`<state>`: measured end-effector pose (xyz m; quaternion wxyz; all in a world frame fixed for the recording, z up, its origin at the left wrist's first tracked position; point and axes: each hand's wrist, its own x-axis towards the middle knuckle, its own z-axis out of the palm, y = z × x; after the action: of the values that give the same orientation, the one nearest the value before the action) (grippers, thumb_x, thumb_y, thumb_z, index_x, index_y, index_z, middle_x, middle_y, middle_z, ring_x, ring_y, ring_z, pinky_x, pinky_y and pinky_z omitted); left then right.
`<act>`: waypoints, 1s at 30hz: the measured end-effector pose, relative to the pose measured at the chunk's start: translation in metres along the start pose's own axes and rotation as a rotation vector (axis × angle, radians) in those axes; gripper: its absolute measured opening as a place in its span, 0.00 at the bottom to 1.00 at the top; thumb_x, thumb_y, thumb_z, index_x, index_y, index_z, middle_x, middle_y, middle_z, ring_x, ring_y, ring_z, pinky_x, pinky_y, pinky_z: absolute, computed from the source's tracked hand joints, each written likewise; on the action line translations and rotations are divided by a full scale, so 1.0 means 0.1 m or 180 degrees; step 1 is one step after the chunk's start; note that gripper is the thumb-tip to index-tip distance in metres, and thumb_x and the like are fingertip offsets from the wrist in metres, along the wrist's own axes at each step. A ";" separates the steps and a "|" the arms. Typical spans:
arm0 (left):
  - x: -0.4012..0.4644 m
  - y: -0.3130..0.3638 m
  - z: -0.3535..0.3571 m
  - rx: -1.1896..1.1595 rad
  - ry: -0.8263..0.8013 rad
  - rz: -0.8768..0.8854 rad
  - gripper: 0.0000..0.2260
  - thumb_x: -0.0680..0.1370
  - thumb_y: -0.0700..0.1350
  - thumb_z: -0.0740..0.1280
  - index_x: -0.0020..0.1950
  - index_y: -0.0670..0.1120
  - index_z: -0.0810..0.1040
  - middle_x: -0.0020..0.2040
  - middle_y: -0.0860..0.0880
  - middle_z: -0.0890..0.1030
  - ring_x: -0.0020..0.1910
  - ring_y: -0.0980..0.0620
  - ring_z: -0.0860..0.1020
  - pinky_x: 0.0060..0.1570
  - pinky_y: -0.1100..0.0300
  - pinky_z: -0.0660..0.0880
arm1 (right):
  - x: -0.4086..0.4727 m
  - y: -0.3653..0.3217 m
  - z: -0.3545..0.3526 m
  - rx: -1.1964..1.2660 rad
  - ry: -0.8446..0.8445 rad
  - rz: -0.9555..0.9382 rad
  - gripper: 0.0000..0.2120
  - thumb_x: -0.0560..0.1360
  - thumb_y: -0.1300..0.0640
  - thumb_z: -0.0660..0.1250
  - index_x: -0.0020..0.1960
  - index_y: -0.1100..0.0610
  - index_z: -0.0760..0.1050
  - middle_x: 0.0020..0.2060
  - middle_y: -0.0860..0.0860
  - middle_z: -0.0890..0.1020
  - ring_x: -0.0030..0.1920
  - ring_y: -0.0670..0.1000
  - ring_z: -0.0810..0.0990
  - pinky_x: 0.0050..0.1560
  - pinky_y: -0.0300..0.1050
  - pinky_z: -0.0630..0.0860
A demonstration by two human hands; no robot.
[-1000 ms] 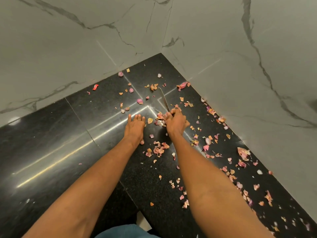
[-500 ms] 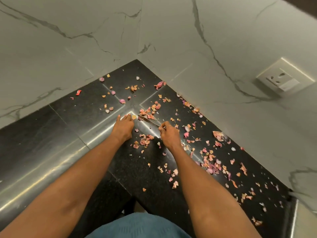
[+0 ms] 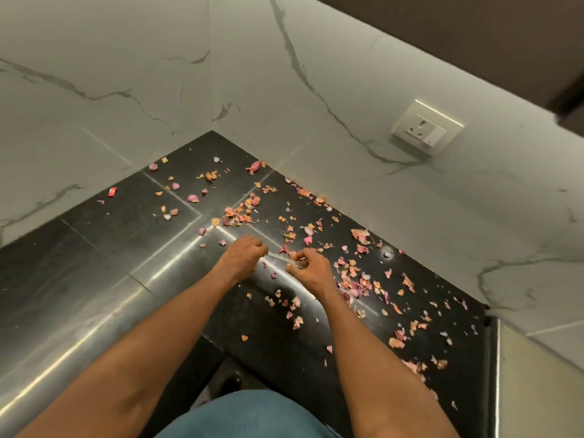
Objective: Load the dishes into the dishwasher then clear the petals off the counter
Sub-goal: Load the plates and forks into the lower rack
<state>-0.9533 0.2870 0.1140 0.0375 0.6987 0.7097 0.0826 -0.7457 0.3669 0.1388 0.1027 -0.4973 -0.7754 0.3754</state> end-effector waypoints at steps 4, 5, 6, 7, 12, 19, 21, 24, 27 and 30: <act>-0.09 0.35 0.09 -0.0088 -0.0077 0.0135 0.14 0.72 0.32 0.71 0.55 0.44 0.84 0.47 0.44 0.83 0.48 0.42 0.81 0.48 0.51 0.77 | -0.36 0.41 -0.12 0.0472 0.0297 0.0374 0.03 0.74 0.57 0.76 0.45 0.50 0.84 0.39 0.46 0.85 0.40 0.46 0.81 0.42 0.44 0.76; -0.13 0.43 0.13 -0.0115 -0.0094 0.0150 0.13 0.72 0.33 0.71 0.55 0.45 0.84 0.48 0.45 0.83 0.49 0.43 0.81 0.48 0.52 0.77 | -0.45 0.50 -0.14 0.0523 0.0351 0.0414 0.03 0.75 0.56 0.76 0.47 0.50 0.86 0.40 0.45 0.85 0.41 0.46 0.82 0.43 0.44 0.77; -0.16 0.51 0.18 -0.0185 -0.0125 0.0160 0.12 0.73 0.35 0.71 0.55 0.45 0.83 0.49 0.45 0.83 0.50 0.44 0.81 0.48 0.52 0.77 | -0.55 0.57 -0.16 0.0576 0.0406 0.0436 0.04 0.75 0.56 0.76 0.49 0.50 0.87 0.40 0.44 0.85 0.42 0.46 0.82 0.44 0.44 0.79; -0.19 0.59 0.20 -0.0344 -0.0193 0.0137 0.11 0.76 0.36 0.70 0.56 0.46 0.83 0.50 0.46 0.83 0.51 0.44 0.80 0.49 0.52 0.77 | -0.64 0.63 -0.17 0.0629 0.0476 0.0468 0.05 0.75 0.56 0.76 0.50 0.50 0.87 0.39 0.44 0.85 0.41 0.46 0.82 0.45 0.45 0.79; -0.35 1.01 0.32 -0.1105 -0.0646 -0.0255 0.12 0.76 0.40 0.71 0.59 0.47 0.82 0.53 0.46 0.85 0.53 0.46 0.82 0.54 0.54 0.79 | -1.19 0.94 -0.19 0.1406 0.0260 0.0872 0.01 0.76 0.58 0.76 0.46 0.56 0.86 0.35 0.50 0.86 0.37 0.50 0.82 0.42 0.45 0.80; -0.82 1.79 0.41 -0.1512 -0.1080 0.0036 0.09 0.77 0.39 0.71 0.56 0.44 0.85 0.52 0.46 0.86 0.54 0.48 0.82 0.57 0.57 0.76 | -2.28 1.33 -0.16 0.2369 0.0841 0.1543 0.04 0.74 0.60 0.77 0.45 0.60 0.85 0.31 0.53 0.84 0.31 0.48 0.78 0.36 0.38 0.77; -0.99 2.02 0.44 -0.1750 -0.1521 0.0071 0.07 0.77 0.41 0.73 0.54 0.44 0.86 0.50 0.47 0.86 0.51 0.50 0.83 0.55 0.59 0.77 | -2.66 1.46 -0.15 0.2671 0.1143 0.1725 0.07 0.74 0.60 0.78 0.47 0.63 0.85 0.32 0.55 0.84 0.30 0.48 0.76 0.33 0.38 0.75; -1.24 2.44 0.46 -0.1795 -0.2353 0.0239 0.05 0.76 0.41 0.75 0.51 0.43 0.87 0.44 0.47 0.86 0.40 0.54 0.82 0.45 0.62 0.79 | -3.19 1.61 -0.10 0.2984 0.1438 0.1848 0.10 0.73 0.57 0.79 0.47 0.65 0.85 0.33 0.55 0.83 0.29 0.47 0.75 0.32 0.38 0.74; -1.54 2.93 0.47 -0.2057 -0.2993 0.0241 0.02 0.75 0.35 0.74 0.47 0.38 0.85 0.37 0.44 0.83 0.30 0.55 0.81 0.37 0.61 0.81 | -3.68 1.67 -0.11 0.3176 0.1630 0.1842 0.10 0.73 0.57 0.79 0.44 0.64 0.85 0.32 0.55 0.81 0.28 0.47 0.74 0.32 0.37 0.73; -1.84 3.45 0.53 -0.2406 -0.3069 0.0191 0.02 0.75 0.33 0.74 0.46 0.36 0.83 0.35 0.43 0.83 0.30 0.51 0.82 0.38 0.55 0.83 | -4.15 1.84 -0.09 0.3193 0.1907 0.1884 0.10 0.75 0.55 0.78 0.47 0.63 0.85 0.33 0.52 0.82 0.30 0.47 0.75 0.34 0.38 0.75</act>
<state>-0.6008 0.1099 0.1092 0.5973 0.6154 0.5143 0.0042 -0.4126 0.0602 0.1083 0.4261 -0.6645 -0.2744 0.5491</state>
